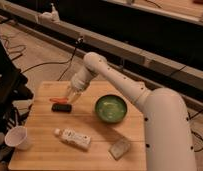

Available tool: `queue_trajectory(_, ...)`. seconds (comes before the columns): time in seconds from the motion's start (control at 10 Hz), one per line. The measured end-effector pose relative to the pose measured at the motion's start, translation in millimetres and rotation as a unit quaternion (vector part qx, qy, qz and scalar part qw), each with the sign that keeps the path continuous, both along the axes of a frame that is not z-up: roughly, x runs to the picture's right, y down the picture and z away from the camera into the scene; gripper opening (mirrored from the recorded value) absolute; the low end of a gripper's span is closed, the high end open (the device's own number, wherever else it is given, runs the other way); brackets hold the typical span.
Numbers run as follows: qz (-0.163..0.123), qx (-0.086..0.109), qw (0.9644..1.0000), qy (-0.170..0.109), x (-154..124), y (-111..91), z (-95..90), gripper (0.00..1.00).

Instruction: Place the pepper in the ceramic cup

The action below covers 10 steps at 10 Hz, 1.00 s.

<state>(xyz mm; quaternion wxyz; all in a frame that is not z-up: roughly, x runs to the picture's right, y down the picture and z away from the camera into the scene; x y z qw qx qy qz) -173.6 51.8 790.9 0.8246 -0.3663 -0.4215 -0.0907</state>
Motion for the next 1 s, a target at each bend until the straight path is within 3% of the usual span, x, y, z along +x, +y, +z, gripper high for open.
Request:
queue_trajectory(0.6, -0.001, 0.002, 1.0000, -0.001, 3, -1, -1.6, 0.00)
queue_trajectory(0.8, -0.023, 0.031, 0.9988, -0.031, -10, -11, -27.0, 0.00)
queue_trajectory(1.0, -0.049, 0.059, 0.9929, -0.091, -43, -13, -71.0, 0.00)
